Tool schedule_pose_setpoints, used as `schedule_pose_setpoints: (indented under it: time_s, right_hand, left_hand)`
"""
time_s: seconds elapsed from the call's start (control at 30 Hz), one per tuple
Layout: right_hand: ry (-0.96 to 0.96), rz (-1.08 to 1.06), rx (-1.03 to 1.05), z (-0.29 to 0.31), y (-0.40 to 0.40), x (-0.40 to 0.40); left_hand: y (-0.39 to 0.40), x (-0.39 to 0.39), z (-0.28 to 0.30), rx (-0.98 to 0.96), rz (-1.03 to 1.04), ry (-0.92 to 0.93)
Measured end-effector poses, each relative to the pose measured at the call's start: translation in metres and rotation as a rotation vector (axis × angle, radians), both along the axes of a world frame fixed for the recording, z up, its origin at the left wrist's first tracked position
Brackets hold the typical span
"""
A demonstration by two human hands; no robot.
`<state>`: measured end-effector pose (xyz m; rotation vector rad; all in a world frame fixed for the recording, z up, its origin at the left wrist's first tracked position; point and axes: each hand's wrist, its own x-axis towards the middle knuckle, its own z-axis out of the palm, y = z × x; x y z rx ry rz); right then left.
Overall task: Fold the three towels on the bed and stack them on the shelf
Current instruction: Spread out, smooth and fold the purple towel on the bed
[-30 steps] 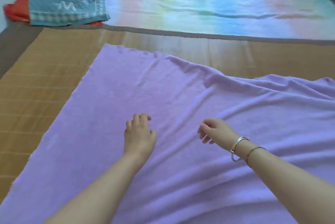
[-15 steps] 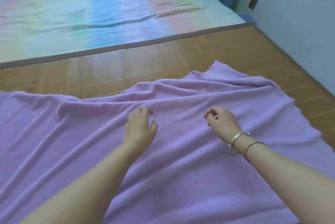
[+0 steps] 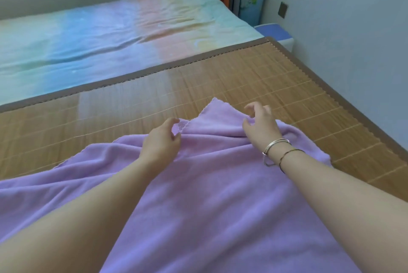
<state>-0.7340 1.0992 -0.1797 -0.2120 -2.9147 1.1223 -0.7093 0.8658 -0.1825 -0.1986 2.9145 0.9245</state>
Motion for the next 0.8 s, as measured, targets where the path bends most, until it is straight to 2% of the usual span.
schedule_pose_setpoints:
  time_s: [0.13,0.27,0.33,0.4,0.43,0.5,0.57,0.67,0.73,0.8]
  right_hand:
    - [-0.282,-0.083,-0.1,-0.015,0.01,-0.035]
    - [-0.431,-0.046,-0.244,-0.018,0.017,-0.045]
    - [-0.293,-0.084,-0.327,-0.018,0.021,-0.055]
    - [0.0,-0.168,-0.332,-0.013,0.035,-0.074]
    - [0.058,-0.176,-0.366,-0.009,0.041,-0.08]
    - [-0.02,-0.095,-0.483,-0.001,0.056,-0.091]
    - [-0.137,-0.004,-0.515,-0.002,0.068,-0.089]
    - [-0.154,0.059,-0.508,-0.012,0.078,-0.061]
    - [-0.082,0.022,-0.416,-0.02,0.084,-0.036]
    - [0.018,-0.062,-0.288,-0.024,0.092,-0.007]
  left_hand:
    - [0.016,-0.036,-0.016,-0.006,-0.022,-0.162]
    - [0.024,-0.055,-0.02,0.001,0.004,-0.146]
    - [0.028,-0.069,-0.011,0.057,0.039,-0.107]
    - [0.046,-0.093,0.008,0.07,0.115,0.067]
    - [0.056,-0.102,0.019,0.104,0.126,0.118]
    - [0.081,-0.119,0.036,0.209,0.044,0.063]
    - [0.099,-0.12,0.035,0.252,-0.059,-0.047]
    - [0.113,-0.109,0.015,0.091,-0.2,-0.072]
    - [0.115,-0.094,0.001,-0.09,-0.262,-0.092]
    - [0.114,-0.073,-0.009,-0.181,-0.285,-0.128]
